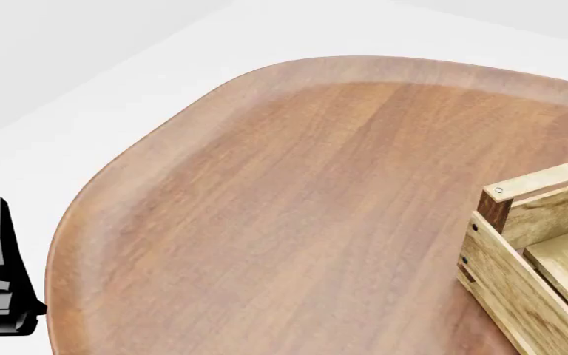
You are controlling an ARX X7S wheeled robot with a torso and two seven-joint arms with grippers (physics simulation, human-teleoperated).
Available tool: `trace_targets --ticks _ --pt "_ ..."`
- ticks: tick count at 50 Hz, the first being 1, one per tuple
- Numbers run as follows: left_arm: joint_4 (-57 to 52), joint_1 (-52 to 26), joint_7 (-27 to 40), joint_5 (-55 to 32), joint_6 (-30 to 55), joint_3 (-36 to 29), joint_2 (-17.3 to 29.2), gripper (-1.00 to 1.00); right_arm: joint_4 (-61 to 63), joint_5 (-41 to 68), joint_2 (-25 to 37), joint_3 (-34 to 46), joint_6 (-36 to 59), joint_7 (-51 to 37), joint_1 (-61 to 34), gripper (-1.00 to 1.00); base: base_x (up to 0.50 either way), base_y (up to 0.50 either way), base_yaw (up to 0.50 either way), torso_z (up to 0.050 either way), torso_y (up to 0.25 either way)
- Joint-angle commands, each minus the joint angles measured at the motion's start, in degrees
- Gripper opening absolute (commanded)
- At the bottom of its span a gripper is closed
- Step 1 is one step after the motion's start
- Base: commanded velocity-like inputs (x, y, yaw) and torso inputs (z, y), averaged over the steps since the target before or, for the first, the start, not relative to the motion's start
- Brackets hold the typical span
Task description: Pick up the salad dressing and put it in the tray.
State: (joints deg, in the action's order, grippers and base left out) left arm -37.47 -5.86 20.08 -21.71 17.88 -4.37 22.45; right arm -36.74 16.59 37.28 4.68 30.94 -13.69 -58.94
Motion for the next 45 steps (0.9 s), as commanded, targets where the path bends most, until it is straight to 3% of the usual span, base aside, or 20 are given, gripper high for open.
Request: trace_targets --ticks 1,10,45 --pt "-0.04 -0.05 0.14 -0.1 -0.11 -0.24 0.09 1.0 -17.56 -4.75 -1.9 1.47 -10.47 0.32 -5.91 -1.0 0.0 0.0 0.0 0.0 0.0" --pt "0.08 -0.07 0.17 -0.34 -0.29 -0.11 0.28 1.0 -37.85 -7.64 -4.29 2.89 -23.77 0.01 -11.64 -1.0 0.0 0.0 0.0 0.0 0.001" --pt "0.04 -0.19 0.57 -0.18 -0.81 -0.75 0.7 1.0 -38.22 -14.02 -6.49 -11.42 -28.06 -1.67 -0.74 -1.0 0.0 0.0 0.0 0.0 0.0"
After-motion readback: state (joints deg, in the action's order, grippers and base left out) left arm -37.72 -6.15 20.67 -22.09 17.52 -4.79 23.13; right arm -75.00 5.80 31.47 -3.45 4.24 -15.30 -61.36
